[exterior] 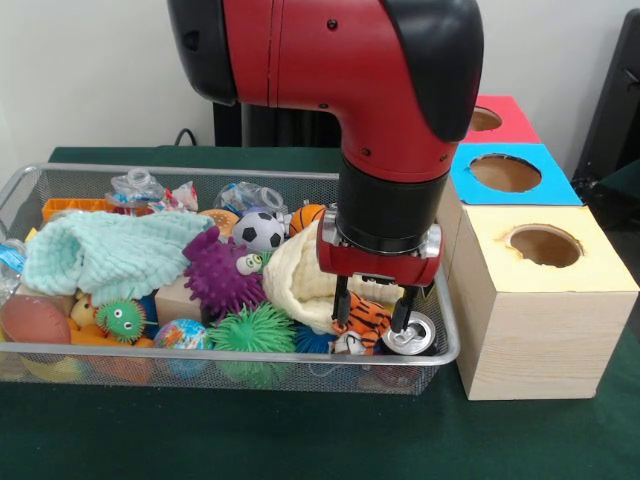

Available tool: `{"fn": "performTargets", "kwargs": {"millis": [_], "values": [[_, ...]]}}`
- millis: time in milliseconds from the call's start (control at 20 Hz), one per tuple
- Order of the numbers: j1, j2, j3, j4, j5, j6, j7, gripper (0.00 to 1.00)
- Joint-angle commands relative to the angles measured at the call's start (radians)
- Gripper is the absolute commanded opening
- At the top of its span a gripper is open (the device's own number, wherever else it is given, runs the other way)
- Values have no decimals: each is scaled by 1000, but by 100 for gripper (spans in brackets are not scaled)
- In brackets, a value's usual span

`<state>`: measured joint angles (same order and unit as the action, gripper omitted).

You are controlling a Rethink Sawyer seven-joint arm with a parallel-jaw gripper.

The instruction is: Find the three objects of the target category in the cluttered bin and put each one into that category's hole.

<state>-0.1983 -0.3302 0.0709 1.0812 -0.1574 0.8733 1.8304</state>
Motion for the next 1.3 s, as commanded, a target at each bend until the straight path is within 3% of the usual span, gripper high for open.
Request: {"fn": "performTargets", "kwargs": {"millis": [50, 1300], "values": [[-24, 15, 43, 10, -79, 55, -135, 100], [-22, 77, 48, 8, -72, 4, -101, 100]]}}
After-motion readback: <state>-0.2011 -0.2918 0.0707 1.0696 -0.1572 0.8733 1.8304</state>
